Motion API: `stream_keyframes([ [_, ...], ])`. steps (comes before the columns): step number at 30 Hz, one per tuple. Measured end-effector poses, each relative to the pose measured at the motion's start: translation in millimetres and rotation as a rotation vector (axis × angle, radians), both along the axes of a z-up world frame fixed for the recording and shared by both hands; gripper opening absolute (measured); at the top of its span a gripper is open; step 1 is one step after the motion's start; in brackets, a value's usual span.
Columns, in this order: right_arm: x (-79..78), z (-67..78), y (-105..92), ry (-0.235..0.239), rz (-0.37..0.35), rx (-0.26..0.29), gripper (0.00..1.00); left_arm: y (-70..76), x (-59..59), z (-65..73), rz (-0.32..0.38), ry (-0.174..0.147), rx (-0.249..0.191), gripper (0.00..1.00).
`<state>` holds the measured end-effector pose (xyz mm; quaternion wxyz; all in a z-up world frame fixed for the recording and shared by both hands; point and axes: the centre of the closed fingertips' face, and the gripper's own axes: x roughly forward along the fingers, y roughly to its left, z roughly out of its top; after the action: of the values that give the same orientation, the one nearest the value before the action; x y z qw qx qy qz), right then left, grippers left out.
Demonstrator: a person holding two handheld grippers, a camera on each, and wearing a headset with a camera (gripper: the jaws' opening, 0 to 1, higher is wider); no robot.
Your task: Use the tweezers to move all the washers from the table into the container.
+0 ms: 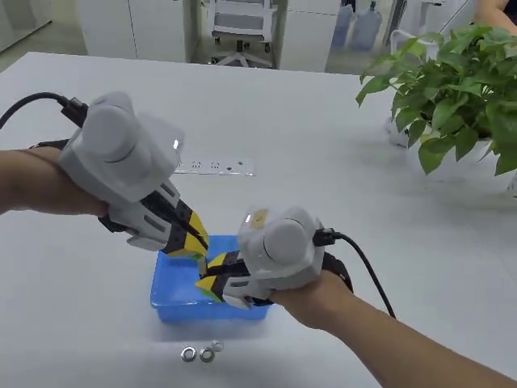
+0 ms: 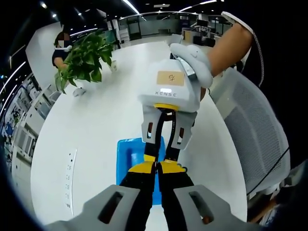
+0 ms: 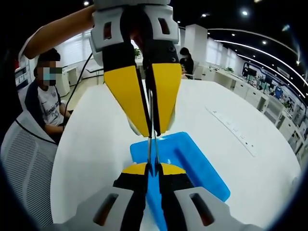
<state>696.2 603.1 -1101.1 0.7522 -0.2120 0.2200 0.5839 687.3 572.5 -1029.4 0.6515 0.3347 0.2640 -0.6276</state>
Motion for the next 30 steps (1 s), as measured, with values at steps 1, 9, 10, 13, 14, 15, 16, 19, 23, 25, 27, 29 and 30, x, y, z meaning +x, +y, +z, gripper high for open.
stream_keyframes([
  [1, -1.2, 1.2, 0.0, -0.001, 0.0, 0.001, 0.1, 0.1, -1.5, 1.0, 0.001, 0.001, -0.001, 0.06],
  [9, -14.4, 9.0, 0.1, -0.015, 0.014, -0.001, 0.1, 0.4, -14.7, 8.5, 0.004, -0.006, -0.005, 0.06],
  [10, -15.9, 9.5, 0.2, -0.016, 0.015, -0.001, 0.1, 0.2, -16.9, 9.3, 0.006, -0.006, -0.009, 0.06],
  [13, -21.6, 9.6, 0.5, -0.019, 0.022, -0.005, 0.1, 0.5, -22.6, 9.4, 0.004, -0.006, -0.009, 0.06],
  [14, -23.4, 9.4, 0.7, -0.021, 0.025, -0.008, 0.1, 1.1, -24.8, 8.9, 0.004, -0.005, -0.007, 0.06],
  [15, -25.7, 9.1, 1.0, -0.022, 0.027, -0.008, 0.1, 1.5, -26.1, 8.6, 0.005, -0.006, -0.007, 0.06],
  [16, -26.1, 8.7, 1.1, -0.022, 0.027, -0.008, 0.1, 2.0, -28.2, 8.2, 0.007, -0.005, -0.008, 0.06],
  [19, -32.3, 5.8, 2.6, -0.02, 0.033, -0.008, 0.1, 2.9, -33.0, 5.4, 0.007, -0.007, -0.002, 0.06],
  [23, -40.4, -0.3, 4.9, -0.016, 0.048, -0.016, 0.1, 3.9, -40.1, -0.6, 0.005, 0.003, 0.002, 0.06],
  [25, -44.0, -3.6, 5.8, -0.01, 0.051, -0.019, 0.1, 4.6, -43.8, -4.1, 0.004, 0.007, 0.006, 0.06],
  [27, -47.2, -6.7, 6.6, -0.007, 0.056, -0.021, 0.1, 5.0, -47.2, -7.1, 0.004, 0.012, 0.007, 0.06],
  [29, -50.2, -9.4, 7.4, -0.004, 0.06, -0.021, 0.1, 5.5, -50.3, -9.7, 0.005, 0.015, 0.007, 0.06],
  [30, -50.7, -10.7, 7.8, -0.003, 0.06, -0.02, 0.1, 5.6, -51.5, -10.9, 0.005, 0.015, 0.007, 0.06],
])
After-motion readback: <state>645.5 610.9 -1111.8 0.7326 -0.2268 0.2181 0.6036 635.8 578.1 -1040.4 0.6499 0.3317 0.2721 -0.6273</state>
